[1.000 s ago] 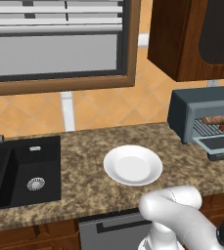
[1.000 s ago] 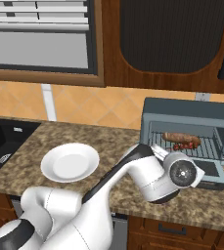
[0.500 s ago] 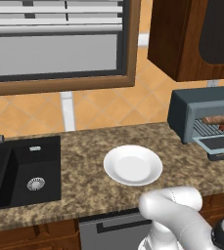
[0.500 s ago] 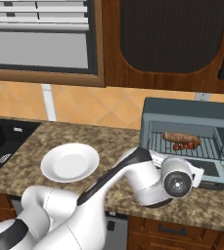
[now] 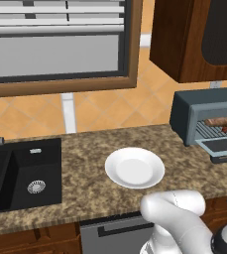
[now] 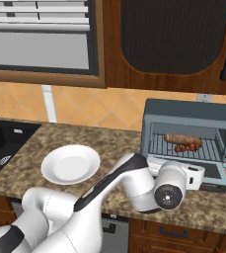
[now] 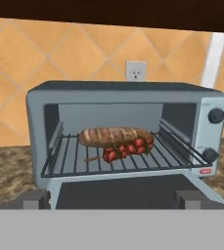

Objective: Pick up the kebab skewer and baguette bread, and place them inside the toaster oven. Close the toaster oven door and start by setting the timer.

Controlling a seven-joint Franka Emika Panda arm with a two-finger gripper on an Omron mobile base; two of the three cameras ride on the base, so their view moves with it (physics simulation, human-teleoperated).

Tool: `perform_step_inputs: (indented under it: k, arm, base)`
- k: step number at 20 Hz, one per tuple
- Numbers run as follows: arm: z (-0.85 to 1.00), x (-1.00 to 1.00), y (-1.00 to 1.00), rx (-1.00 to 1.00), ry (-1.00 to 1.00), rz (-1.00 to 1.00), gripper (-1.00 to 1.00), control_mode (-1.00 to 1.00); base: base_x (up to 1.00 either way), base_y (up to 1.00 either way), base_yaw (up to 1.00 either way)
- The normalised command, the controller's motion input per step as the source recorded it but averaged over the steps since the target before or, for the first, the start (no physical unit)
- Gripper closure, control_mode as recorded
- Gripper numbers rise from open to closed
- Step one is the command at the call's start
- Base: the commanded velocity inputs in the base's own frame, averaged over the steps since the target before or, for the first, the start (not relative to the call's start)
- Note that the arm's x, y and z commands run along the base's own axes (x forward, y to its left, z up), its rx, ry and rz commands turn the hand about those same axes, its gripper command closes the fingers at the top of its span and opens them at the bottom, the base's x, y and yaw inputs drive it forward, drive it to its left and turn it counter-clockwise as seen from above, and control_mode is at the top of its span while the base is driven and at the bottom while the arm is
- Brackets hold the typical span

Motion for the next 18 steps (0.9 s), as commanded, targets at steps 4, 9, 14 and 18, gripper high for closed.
perform_step_inputs:
  k: [4,9,14,18]
  arm:
    - [0.00,0.09,0.00,-0.05,-0.02,0.00,-1.00,-1.00]
    - [0.00,0.05,-0.02,0.00,0.00,0.00,-1.00,-1.00]
    - [0.00,0.00,0.00,0.00,0.00,0.00,-1.00,-1.00]
    - [0.00,0.00,0.00,0.00,0.00,0.00,-1.00,-1.00]
  base:
    - [0.00,0.00,0.00]
    - [0.00,0.00,0.00]
    - [0.00,0.00,0.00]
    - [0.00,0.00,0.00]
